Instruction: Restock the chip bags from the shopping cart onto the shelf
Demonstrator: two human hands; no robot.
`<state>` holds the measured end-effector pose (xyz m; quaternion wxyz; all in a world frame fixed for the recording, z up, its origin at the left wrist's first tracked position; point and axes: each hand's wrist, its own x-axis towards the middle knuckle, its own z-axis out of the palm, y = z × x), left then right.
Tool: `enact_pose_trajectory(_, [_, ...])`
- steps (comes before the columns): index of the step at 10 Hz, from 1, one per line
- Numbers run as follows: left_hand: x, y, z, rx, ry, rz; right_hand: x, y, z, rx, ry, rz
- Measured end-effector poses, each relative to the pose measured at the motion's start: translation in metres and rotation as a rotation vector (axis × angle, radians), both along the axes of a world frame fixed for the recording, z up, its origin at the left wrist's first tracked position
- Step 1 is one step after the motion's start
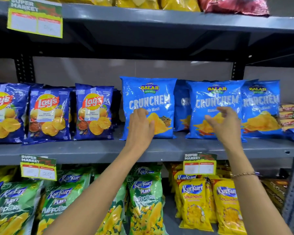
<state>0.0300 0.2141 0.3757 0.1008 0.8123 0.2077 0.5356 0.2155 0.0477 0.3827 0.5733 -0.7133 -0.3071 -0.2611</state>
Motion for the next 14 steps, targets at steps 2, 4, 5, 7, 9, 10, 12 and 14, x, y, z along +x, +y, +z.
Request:
enact_pose_trajectory(2, [0.093, -0.044, 0.024, -0.187, 0.219, -0.337, 0.074, -0.059, 0.002, -0.235, 0.295, -0.121])
enact_pose_trajectory(4, [0.146, -0.043, 0.009, -0.491, 0.555, -0.393, 0.101, -0.066, -0.013, -0.376, 0.346, 0.098])
enact_pose_trajectory(5, [0.152, -0.041, 0.002, -0.530, 0.456, -0.449, 0.107, -0.065, -0.016, -0.352, 0.333, 0.138])
enact_pose_trajectory(7, [0.139, -0.039, -0.008, -0.415, 0.347, -0.349, 0.110, -0.049, -0.019, -0.305, 0.286, 0.206])
enact_pose_trajectory(9, [0.138, -0.037, -0.007, -0.394, 0.349, -0.256, 0.114, -0.036, -0.017, -0.317, 0.315, 0.313])
enact_pose_trajectory(10, [0.141, -0.039, -0.010, -0.424, 0.357, -0.240, 0.117, -0.035, -0.020, -0.339, 0.294, 0.306])
enact_pose_trajectory(12, [0.144, -0.039, -0.012, -0.442, 0.412, -0.193, 0.120, -0.034, -0.022, -0.364, 0.273, 0.260])
enact_pose_trajectory(14, [0.121, -0.059, -0.007, -0.325, 0.366, -0.090, 0.092, -0.051, -0.018, -0.372, 0.209, 0.138])
